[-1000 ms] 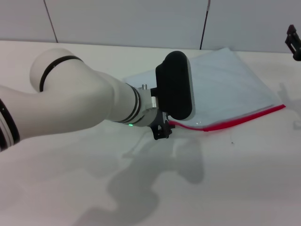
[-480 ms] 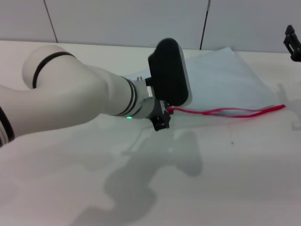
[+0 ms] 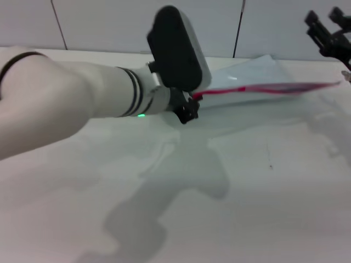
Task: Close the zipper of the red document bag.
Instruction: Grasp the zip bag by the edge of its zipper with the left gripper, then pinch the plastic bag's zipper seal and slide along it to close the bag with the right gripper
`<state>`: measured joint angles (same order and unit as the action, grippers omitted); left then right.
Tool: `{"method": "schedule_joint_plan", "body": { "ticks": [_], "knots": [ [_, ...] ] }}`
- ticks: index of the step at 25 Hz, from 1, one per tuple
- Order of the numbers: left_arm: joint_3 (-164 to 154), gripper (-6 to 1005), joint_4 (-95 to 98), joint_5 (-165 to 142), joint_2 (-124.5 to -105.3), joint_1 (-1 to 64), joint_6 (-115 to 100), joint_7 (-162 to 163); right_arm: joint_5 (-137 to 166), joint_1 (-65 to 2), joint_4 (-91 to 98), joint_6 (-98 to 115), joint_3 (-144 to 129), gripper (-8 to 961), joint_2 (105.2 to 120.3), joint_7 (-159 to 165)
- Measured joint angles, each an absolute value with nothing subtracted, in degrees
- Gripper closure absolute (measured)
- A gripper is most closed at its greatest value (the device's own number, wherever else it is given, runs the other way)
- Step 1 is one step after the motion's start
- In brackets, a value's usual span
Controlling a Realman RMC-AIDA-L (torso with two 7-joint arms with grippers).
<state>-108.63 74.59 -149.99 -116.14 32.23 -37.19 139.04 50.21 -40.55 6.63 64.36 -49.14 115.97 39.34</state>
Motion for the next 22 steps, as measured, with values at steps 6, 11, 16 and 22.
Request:
{"method": "schedule_joint_plan", "body": {
  "ticks": [6,11,16,22],
  "knots": [
    [-107.4,944,77.8,-151.1,-116.2,29.5,-35.1,139.1,68.9,-36.5,23.7,66.8,-49.1,337,115.92,59.2],
    [-107.3,943,79.3,-151.1,-116.15,27.4,-32.4,138.9,79.9,-36.3,30.6,68.1,-49.1,337,115.93,65.4],
    [-107.3,943,79.5,-151.1,-116.16,27.2,-31.8,138.9,87.4,-36.9,34.5,67.8,-49.1,336,115.98,68.0],
    [-107.2,943,79.6,-151.0,-116.19,27.2,-31.7,138.9,93.3,-37.2,38.3,68.0,-50.1,336,116.12,68.2]
  ]
}}
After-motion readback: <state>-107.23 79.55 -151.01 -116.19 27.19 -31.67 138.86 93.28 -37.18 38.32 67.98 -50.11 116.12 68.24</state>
